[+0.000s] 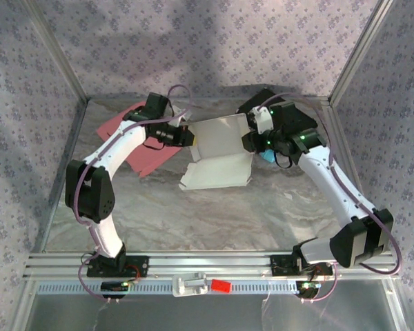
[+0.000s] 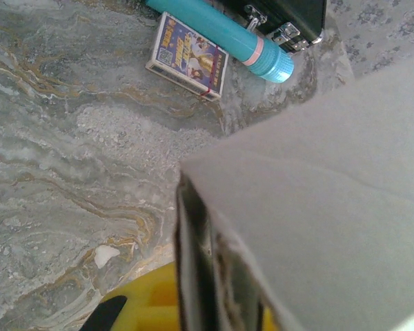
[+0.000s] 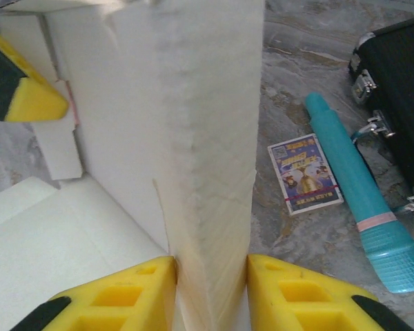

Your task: Fold the paper box

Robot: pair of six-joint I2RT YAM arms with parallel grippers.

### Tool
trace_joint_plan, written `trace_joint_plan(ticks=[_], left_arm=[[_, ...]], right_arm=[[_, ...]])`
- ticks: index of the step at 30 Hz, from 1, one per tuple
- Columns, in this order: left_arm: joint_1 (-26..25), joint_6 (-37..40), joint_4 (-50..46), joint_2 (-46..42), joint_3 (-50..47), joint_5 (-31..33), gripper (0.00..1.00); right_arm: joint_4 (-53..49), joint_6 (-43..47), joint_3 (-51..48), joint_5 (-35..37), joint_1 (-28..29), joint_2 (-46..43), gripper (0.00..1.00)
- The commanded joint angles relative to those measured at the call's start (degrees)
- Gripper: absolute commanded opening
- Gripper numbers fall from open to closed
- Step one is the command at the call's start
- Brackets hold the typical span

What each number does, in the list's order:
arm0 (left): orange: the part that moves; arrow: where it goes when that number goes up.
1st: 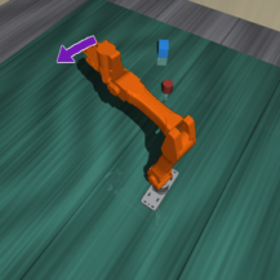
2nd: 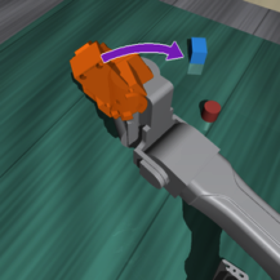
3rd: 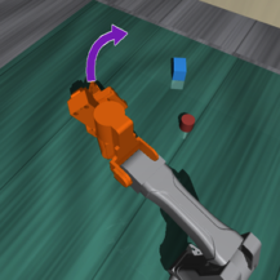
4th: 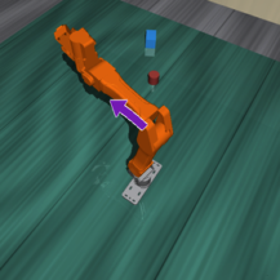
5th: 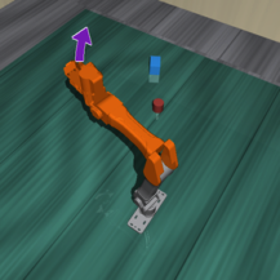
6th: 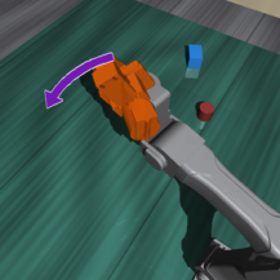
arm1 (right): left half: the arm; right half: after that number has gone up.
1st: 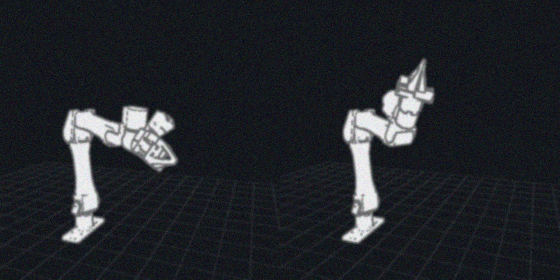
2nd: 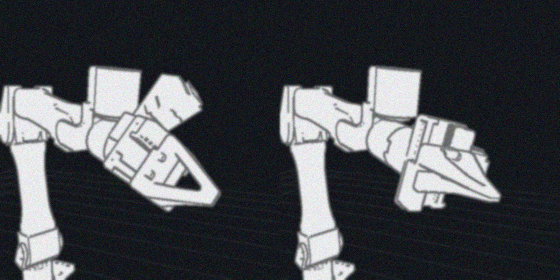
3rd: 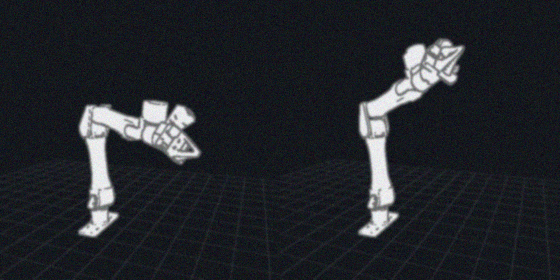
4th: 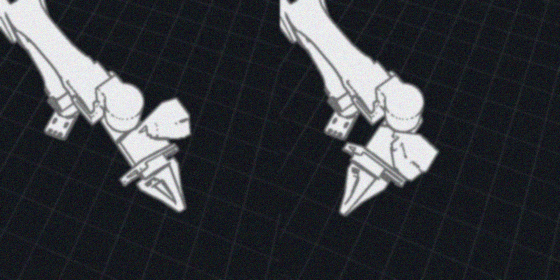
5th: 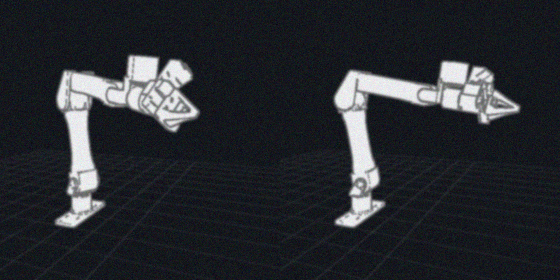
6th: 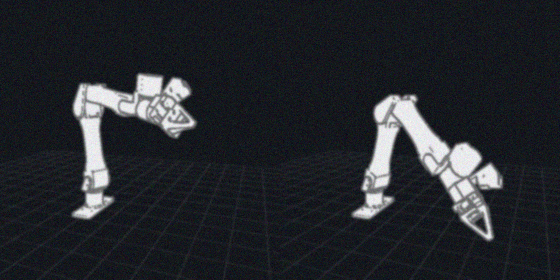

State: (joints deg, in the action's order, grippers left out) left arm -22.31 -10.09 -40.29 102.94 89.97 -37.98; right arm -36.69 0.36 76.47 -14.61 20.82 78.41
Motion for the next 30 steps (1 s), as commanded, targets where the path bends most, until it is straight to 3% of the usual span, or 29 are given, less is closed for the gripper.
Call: trace_joint_plan(ticks=[1, 4, 20, 24, 30], left_arm=[[-1.7, 0.4, -3.4, -0.7, 1.5, -0.2, 0.00], [-1.9, 0.3, -2.5, -1.6, 0.0, -0.2, 0.00], [-2.2, -0.2, -5.0, 0.2, 1.3, 2.2, 0.00], [-2.2, -0.4, -4.7, 0.4, 1.6, 2.2, 0.00], [-2.2, -0.5, -5.0, 0.8, 2.3, 2.4, 0.00]], right_arm=[[0.3, -1.5, 3.6, 1.2, 0.8, 1.2, 0.33], [0.3, -1.9, 4.7, 1.1, 0.5, 2.2, 0.25], [0.0, -3.9, 8.6, -6.2, -1.6, 2.8, 0.38], [-1.0, -3.7, 8.8, -7.0, -2.5, 2.9, 0.34], [-1.7, -3.4, 6.3, -8.5, -3.1, 1.7, 0.36]])
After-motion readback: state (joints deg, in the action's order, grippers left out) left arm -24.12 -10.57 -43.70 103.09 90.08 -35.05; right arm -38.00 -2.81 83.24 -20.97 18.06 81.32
